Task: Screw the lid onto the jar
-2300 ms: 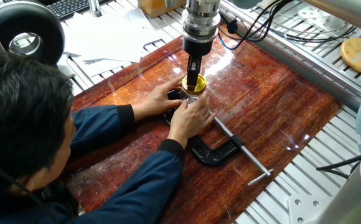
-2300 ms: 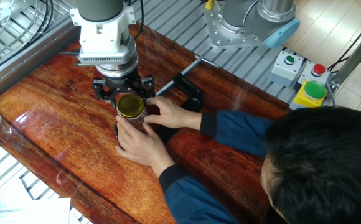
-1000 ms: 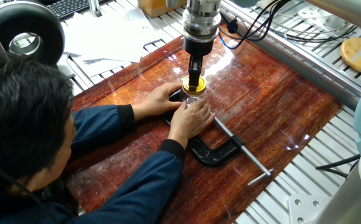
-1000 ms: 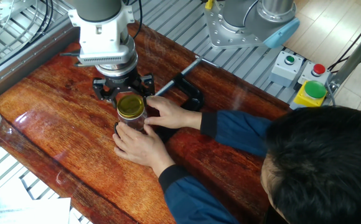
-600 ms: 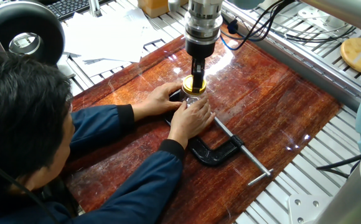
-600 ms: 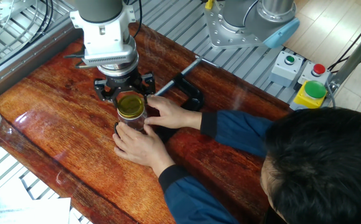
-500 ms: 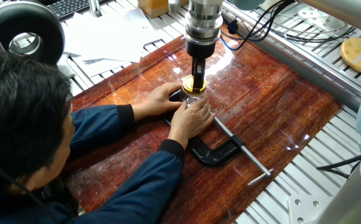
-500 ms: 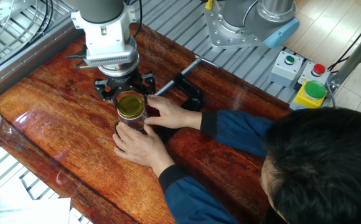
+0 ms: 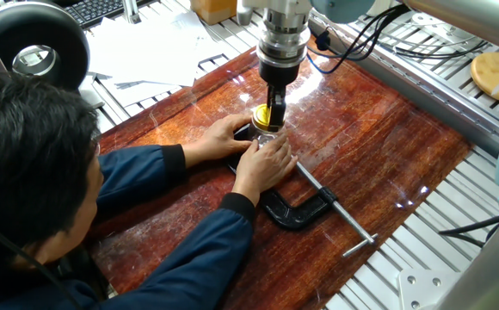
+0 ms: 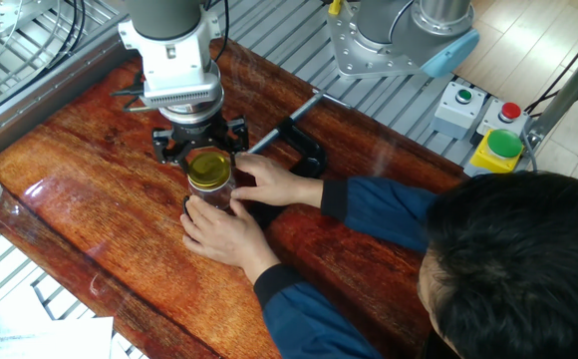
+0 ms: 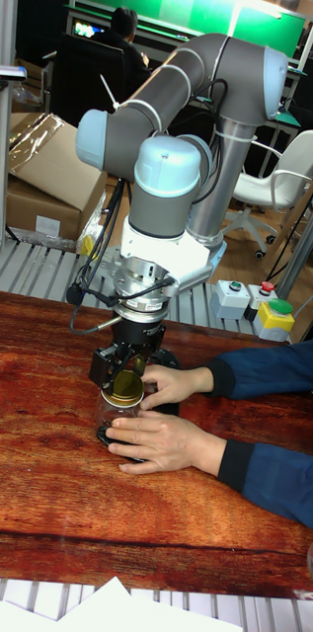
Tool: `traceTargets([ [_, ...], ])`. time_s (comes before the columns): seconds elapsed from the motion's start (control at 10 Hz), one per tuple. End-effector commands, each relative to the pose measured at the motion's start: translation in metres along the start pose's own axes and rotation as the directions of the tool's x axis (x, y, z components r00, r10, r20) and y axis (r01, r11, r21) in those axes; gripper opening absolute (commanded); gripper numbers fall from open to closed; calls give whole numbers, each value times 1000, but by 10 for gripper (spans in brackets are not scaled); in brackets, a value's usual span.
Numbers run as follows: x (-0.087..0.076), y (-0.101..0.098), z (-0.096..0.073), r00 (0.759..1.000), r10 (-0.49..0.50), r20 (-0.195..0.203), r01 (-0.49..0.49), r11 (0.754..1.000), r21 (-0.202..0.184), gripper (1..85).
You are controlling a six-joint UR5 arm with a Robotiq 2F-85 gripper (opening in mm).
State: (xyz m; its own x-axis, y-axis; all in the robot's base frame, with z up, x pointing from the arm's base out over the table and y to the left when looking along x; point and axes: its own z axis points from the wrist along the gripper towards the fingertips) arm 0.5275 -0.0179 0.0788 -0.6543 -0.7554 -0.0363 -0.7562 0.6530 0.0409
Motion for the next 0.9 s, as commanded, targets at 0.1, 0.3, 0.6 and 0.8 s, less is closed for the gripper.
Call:
traceTargets([
  [0.1, 1, -2, -7, 1000, -5, 2, 5, 1000, -15, 703],
  [0.3, 0, -1, -7, 1000, -4, 2, 4, 1000, -15, 703],
  [0.6, -1, -3, -8, 1000, -7, -4, 7, 1000, -2, 707],
  [0.8, -3, -5, -8, 1000, -10, -4, 10, 1000, 4, 710],
])
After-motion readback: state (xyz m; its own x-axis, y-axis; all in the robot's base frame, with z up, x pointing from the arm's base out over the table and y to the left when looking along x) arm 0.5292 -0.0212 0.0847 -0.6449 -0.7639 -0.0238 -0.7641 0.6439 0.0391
